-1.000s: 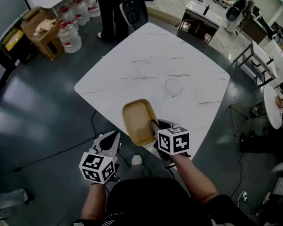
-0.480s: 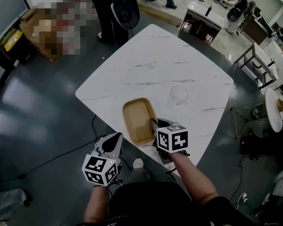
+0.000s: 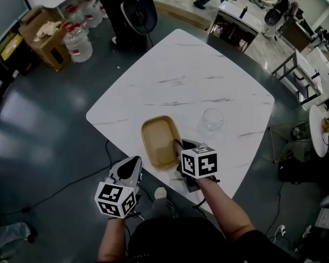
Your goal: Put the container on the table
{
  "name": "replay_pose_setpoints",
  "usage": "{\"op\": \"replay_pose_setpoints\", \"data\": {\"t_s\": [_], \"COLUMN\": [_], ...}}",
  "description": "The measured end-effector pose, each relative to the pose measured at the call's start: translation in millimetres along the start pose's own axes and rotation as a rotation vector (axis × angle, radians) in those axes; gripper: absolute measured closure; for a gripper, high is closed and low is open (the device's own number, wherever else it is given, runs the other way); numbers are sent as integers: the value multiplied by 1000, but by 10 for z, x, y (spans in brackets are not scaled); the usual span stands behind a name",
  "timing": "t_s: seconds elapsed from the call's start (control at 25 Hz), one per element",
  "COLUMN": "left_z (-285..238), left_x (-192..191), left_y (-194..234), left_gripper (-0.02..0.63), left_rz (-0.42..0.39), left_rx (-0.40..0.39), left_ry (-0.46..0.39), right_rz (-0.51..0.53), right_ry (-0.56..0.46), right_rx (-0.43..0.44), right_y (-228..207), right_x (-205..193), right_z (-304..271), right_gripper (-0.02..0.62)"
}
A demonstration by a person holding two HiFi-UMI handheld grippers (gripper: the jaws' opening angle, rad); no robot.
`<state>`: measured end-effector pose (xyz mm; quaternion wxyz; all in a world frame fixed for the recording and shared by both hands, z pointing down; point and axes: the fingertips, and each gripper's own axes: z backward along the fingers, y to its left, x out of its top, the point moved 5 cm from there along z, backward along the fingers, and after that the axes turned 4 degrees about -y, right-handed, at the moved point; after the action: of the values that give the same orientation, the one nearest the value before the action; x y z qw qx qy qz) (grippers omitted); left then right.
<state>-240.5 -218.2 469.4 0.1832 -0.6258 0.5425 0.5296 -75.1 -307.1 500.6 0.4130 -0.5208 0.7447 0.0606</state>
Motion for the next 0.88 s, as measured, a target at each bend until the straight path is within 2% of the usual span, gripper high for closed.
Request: {"op": "replay_pose_setpoints", "data": {"t_s": [0.88], "left_z": [-311], "left_x": [27], "left_y": [302], "left_gripper": [611], "left_rz": [21], "left_rx": [22], "left_ry": [8], "right_rz": [18], "right_ry": [29], "right_rx": [-26], "right_y": [-77], "right_x": [386], "right_z": [-575], "right_gripper": [584]}}
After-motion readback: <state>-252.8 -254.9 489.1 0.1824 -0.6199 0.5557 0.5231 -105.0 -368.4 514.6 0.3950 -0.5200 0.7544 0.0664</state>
